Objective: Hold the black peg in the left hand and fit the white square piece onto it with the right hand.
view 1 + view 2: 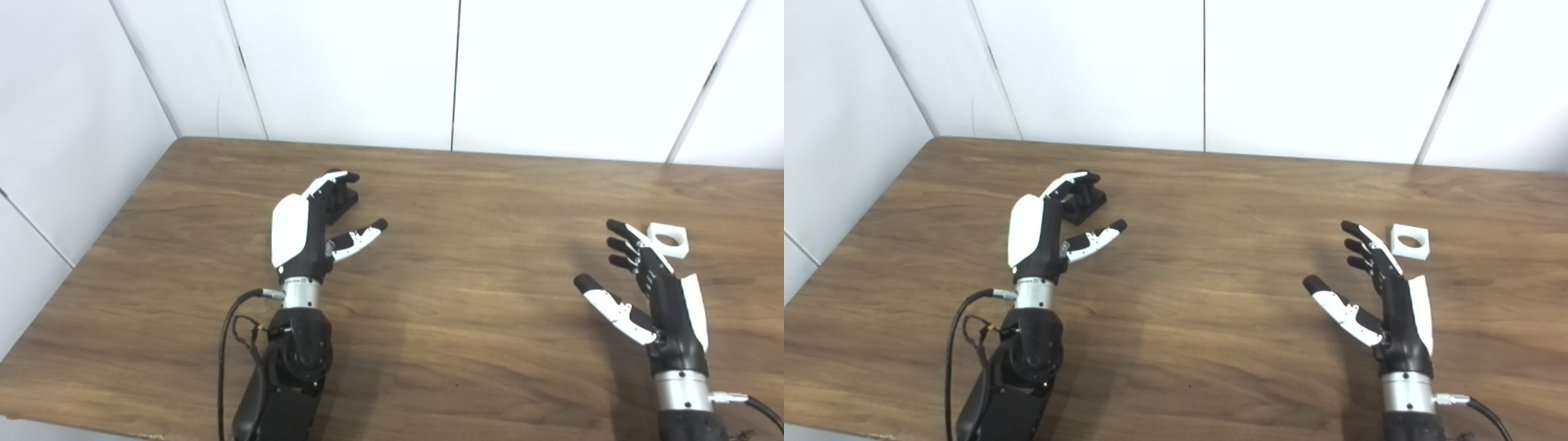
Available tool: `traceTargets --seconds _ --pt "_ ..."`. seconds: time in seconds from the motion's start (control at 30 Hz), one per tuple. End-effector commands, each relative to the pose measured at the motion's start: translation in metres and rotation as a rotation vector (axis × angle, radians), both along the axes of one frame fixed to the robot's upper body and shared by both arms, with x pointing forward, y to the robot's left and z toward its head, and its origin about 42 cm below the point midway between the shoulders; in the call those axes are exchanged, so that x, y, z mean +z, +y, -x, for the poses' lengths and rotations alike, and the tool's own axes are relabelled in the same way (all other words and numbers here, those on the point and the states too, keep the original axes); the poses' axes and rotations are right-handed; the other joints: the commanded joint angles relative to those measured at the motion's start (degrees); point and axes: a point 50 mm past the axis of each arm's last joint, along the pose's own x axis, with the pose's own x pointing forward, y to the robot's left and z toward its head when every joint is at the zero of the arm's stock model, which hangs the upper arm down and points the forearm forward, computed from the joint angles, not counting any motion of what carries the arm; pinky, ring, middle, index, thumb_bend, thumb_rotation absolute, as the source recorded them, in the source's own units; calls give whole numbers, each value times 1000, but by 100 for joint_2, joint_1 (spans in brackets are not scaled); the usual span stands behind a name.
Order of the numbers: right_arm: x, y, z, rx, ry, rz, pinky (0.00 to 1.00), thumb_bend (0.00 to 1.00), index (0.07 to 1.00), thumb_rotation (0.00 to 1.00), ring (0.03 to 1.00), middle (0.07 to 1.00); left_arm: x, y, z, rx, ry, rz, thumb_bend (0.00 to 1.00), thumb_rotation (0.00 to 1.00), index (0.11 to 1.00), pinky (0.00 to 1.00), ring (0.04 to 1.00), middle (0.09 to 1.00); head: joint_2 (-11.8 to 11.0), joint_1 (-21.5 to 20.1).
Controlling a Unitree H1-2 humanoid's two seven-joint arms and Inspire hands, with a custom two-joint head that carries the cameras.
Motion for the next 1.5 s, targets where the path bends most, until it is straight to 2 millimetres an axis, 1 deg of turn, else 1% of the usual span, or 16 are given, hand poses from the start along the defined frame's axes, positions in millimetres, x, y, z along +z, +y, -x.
traceTargets --seconds 0.0,0.07,0.23,0.33,0.43,0.5,0.6,0.63,0.77,0.93,1.0,1.13,1.2,1.47 --pt "-2 -25 -4 -29 8 69 773 744 822 489 828 874 28 4 -11 26 -105 -30 702 213 686 556 723 771 9 7" --pt "-3 -25 -4 -30 7 68 768 745 822 486 826 873 28 6 -12 42 -98 -40 708 225 685 557 728 779 11 9" --pt "-3 -26 -2 -36 15 71 765 745 821 485 826 873 29 13 -16 88 -90 -77 729 225 686 600 772 807 15 13" --pt "-4 -26 -1 -33 16 66 762 739 820 475 823 875 30 17 -19 121 -71 -107 736 263 694 645 808 836 16 7" --pt "-5 -27 -1 -30 6 69 755 740 819 487 820 873 33 21 -23 180 -50 -164 761 296 704 676 834 855 11 -2" --pt "-6 -26 -1 -28 5 65 753 741 819 484 823 872 34 24 -26 215 -39 -191 777 299 711 696 850 866 15 -12" --pt "-5 -26 0 -33 10 64 750 747 817 488 823 874 36 28 -31 250 -24 -224 781 308 730 805 891 895 11 -16" --pt "-6 -26 0 -34 11 65 749 750 816 491 822 874 36 29 -33 257 -22 -232 782 309 733 821 897 900 10 -22" --pt "-6 -25 1 -37 13 65 748 753 813 497 820 872 37 33 -37 282 -7 -252 792 320 743 856 919 916 12 -30" --pt "-6 -25 2 -38 14 81 756 747 813 505 821 873 34 36 -43 330 21 -319 804 350 755 845 950 940 23 -48" --pt "-5 -25 2 -38 12 88 756 740 813 506 819 872 34 37 -45 346 32 -338 807 364 758 878 970 956 26 -41" --pt "-5 -25 3 -37 10 88 766 728 808 487 824 871 31 40 -52 384 81 -377 836 407 728 920 992 972 30 -61" --pt "-5 -25 3 -36 9 88 765 723 805 484 825 871 28 41 -55 393 101 -386 856 427 706 912 996 972 37 -74" --pt "-3 -23 3 -38 9 97 763 719 799 498 821 872 15 44 -59 389 173 -377 878 452 647 989 1000 972 57 -91"
